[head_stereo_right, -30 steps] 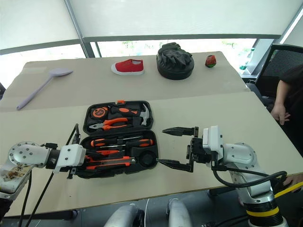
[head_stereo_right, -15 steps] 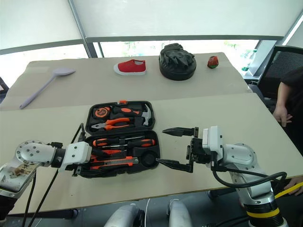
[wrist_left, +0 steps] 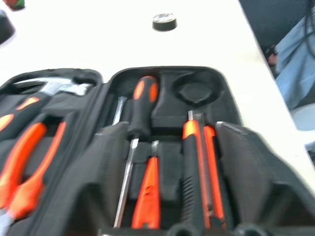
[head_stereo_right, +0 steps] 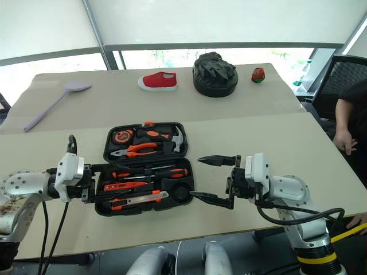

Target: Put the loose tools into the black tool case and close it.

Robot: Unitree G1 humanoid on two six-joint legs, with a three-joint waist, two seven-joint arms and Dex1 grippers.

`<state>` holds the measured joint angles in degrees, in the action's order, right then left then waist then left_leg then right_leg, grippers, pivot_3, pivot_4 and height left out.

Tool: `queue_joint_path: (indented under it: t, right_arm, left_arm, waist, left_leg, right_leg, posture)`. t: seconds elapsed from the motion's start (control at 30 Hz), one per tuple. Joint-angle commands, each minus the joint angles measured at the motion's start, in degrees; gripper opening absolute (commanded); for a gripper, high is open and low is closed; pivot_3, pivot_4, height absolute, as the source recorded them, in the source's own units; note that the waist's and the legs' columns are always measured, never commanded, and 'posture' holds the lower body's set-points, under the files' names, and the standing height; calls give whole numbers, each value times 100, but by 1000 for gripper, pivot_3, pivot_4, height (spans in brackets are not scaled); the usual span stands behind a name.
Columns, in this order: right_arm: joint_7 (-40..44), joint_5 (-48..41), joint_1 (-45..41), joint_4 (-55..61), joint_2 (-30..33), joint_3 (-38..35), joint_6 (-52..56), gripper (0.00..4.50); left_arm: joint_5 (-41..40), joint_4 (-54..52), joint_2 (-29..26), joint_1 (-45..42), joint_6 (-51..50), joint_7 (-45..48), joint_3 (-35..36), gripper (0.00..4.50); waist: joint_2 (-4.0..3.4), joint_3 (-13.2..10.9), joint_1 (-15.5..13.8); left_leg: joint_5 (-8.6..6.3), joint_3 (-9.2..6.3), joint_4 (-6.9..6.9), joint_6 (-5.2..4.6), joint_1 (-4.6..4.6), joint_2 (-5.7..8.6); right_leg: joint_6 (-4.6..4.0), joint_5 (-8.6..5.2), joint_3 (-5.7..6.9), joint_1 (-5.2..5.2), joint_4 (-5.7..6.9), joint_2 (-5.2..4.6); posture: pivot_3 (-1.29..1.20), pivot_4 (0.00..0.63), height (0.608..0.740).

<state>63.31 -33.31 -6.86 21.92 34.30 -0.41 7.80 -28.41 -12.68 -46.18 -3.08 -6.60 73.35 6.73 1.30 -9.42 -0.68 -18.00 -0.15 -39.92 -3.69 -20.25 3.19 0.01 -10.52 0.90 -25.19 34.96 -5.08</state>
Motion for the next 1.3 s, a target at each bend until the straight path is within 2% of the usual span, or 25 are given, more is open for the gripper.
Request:
queue_joint_path:
  t: [0.03,0.17,0.47,0.63,0.77,0.83,1.0,1.17,1.3]
  right_arm:
    - [-100,63,0,80,-30,-114,-171,4500]
    - [-94,51,25,112,34,-181,-130,4500]
    - [-125,-25,147,239,142,-232,-59,4500]
    - [-120,-88,184,300,190,-238,8,4500]
    - [-141,-105,170,323,188,-239,43,4500]
    - [-153,-106,157,332,182,-230,57,4500]
    - [-173,-116,161,345,171,-234,59,4500]
    - [-202,-120,189,357,161,-231,62,4500]
    - [-229,-130,225,368,165,-248,64,4500]
  left_arm:
    - [343,109,127,151,537,149,-312,1416]
    - [701,376,219,205,814,26,-516,44]
    - [1188,672,376,117,714,-473,-804,44]
    - [1114,337,284,319,-630,-816,-1067,44]
    - [1210,186,254,311,-1685,-1275,-1263,44]
    - [1277,189,242,290,-1891,-1386,-1346,44]
    - [1188,237,276,313,-2154,-1525,-1379,44]
    - [1167,362,344,362,-1809,-1465,-1374,44]
    - [745,318,702,391,-493,-922,-1048,44]
  waist:
    - [-1,1,0]
    - [-1,0,7]
    - [-4,2,-26]
    - [-10,6,-38]
    - [-23,9,-41]
    - [-47,26,-43]
    - [-86,51,-54]
    - [-106,64,-56]
    - [-111,66,-69]
  left_leg:
    - [0,0,0,0,1,0]
    - [0,0,2,0,2,-3]
    - [0,-1,0,-1,5,-1]
    - [22,-1,-2,-2,11,-1]
    - [33,-2,0,-1,60,-4]
    - [32,-2,8,-1,101,-6]
    - [33,-2,10,1,104,-7]
    - [34,-3,12,2,104,-7]
    - [34,-3,13,2,97,-8]
  right_leg:
    - [0,0,0,0,1,0]
    - [-2,0,-2,-3,2,3]
    - [-1,1,0,6,3,-6]
    - [4,0,-1,18,3,-9]
    - [52,-24,-1,70,3,-8]
    - [65,-33,-4,111,-1,-11]
    - [78,-41,-3,108,4,-12]
    - [77,-41,-5,108,5,-12]
    - [77,-41,-5,102,1,-16]
  posture:
    - [0,150,740]
    - [0,150,740]
    - [0,150,740]
    - [0,150,740]
    - [0,150,740]
    - [0,150,740]
    - [0,150,740]
    - [0,150,740]
    - [0,150,740]
